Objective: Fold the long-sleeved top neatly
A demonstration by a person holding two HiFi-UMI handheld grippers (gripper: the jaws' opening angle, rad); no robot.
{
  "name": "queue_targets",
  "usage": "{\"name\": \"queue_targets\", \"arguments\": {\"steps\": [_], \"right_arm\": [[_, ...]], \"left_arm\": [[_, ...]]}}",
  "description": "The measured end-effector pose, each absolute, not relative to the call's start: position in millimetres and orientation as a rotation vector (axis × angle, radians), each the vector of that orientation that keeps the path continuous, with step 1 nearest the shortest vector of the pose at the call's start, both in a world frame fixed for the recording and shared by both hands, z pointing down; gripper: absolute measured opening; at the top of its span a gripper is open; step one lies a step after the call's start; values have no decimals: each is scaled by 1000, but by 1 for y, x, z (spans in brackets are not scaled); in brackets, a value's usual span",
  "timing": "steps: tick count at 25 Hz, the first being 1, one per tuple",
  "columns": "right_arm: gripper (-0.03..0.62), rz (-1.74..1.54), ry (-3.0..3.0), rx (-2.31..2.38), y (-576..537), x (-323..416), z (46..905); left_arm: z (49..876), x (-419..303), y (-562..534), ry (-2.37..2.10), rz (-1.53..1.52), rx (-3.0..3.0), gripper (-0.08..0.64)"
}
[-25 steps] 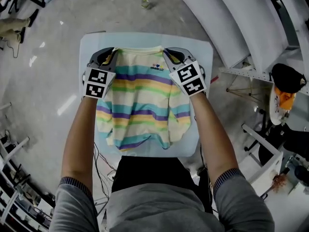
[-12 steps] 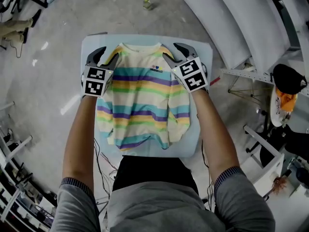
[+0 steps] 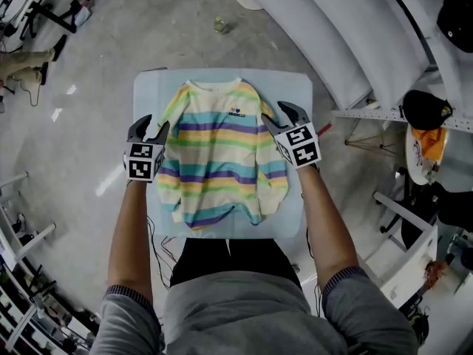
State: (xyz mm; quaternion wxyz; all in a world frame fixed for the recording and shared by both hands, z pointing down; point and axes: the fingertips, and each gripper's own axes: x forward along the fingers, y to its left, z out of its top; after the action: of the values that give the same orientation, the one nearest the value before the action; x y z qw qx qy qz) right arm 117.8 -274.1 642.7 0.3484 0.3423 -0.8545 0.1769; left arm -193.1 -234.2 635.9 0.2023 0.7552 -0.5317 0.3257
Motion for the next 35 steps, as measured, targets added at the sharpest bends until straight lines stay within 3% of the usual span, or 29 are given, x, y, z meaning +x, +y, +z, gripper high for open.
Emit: {"name": "queue_targets", "arguments": {"steps": [10, 14, 16, 18, 35], "right_arm": [[245, 635, -2044, 1094, -218, 157, 710], [244, 648, -1987, 1142, -214, 164, 731], [188, 640, -1969, 1160, -215, 167, 734], [18, 610, -1957, 1182, -218, 172, 729], [12, 310, -1863, 1160, -318, 253, 706]], "left_arm": [[706, -220, -188, -1411, 776, 1999, 233], [714, -213, -186, -1395, 768, 2014, 121], [717, -210, -189, -1396, 793, 2033, 34], [716, -211, -192, -1394, 823, 2049, 21], [670, -272, -300, -1425, 1115, 2286, 20]]}}
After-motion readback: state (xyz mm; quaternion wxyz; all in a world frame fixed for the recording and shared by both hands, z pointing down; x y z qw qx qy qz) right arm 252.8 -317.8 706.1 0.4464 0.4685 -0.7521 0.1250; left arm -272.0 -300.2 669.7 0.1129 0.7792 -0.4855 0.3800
